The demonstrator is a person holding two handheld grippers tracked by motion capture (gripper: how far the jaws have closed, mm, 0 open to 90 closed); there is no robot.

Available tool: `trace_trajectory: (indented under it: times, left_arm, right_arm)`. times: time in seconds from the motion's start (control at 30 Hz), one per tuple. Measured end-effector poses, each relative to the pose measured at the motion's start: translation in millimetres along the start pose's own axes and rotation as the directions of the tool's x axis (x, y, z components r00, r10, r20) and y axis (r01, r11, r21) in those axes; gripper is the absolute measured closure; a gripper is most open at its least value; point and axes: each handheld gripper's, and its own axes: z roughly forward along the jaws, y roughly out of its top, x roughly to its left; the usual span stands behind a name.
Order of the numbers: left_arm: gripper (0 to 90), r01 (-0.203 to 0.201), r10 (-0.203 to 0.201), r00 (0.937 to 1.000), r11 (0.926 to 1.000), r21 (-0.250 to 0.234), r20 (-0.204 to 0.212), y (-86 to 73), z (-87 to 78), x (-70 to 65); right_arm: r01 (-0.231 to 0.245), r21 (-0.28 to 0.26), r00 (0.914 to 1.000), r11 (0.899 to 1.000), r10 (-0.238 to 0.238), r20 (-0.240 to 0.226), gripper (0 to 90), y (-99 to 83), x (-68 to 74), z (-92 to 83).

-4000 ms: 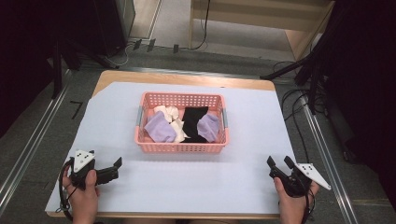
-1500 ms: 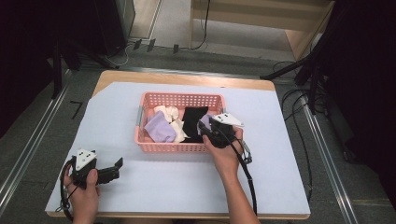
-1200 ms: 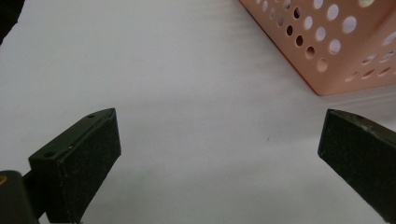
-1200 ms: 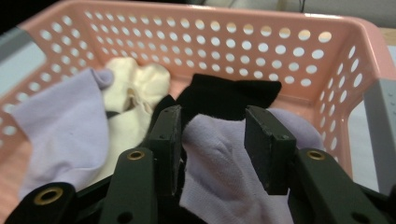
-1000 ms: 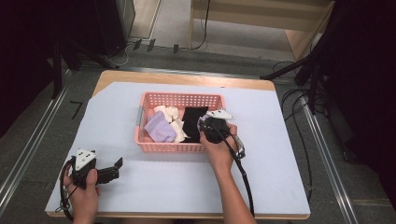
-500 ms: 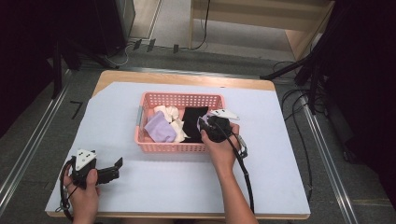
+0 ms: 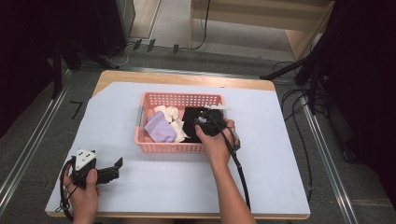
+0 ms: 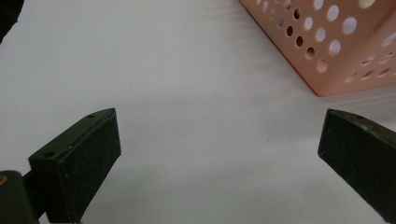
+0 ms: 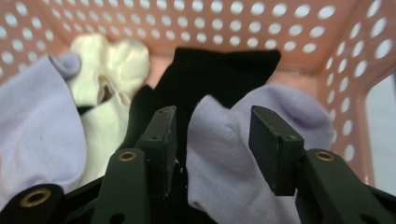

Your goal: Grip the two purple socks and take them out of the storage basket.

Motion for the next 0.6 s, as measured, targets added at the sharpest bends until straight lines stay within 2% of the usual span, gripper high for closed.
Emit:
trace_trajectory:
  times: [0.17,0.3,0.4,0.5,0.6]
  left_arm:
    - [0.1,-0.004,0.004,1.0000,1.0000,0.000,-0.001,0.0,0.0,0.1]
    - [0.1,-0.001,0.001,1.0000,1.0000,0.001,-0.002,0.0,-0.1,-0.1]
    - [0.1,-0.003,0.003,1.0000,1.0000,-0.001,-0.001,-0.1,-0.1,0.0]
    - [0.1,0.004,-0.004,1.0000,1.0000,0.001,0.000,-0.1,0.0,-0.2]
    - [0.1,0.003,-0.003,1.0000,1.0000,0.002,-0.001,0.0,0.0,-0.1]
  right_arm:
    - [0.031,0.090,0.9995,0.995,-0.032,0.004,60.0,3.1,1.4,5.8]
    - [0.074,0.156,0.9966,0.985,-0.079,0.024,79.7,1.9,3.7,9.6]
    - [0.082,0.146,0.9958,0.986,-0.087,0.029,86.6,-0.2,3.3,8.2]
    - [0.080,0.082,0.9962,0.993,-0.082,0.028,87.3,-2.9,1.3,3.8]
    - [0.057,0.021,0.9980,0.998,-0.057,0.028,87.4,-3.6,-0.9,-5.7]
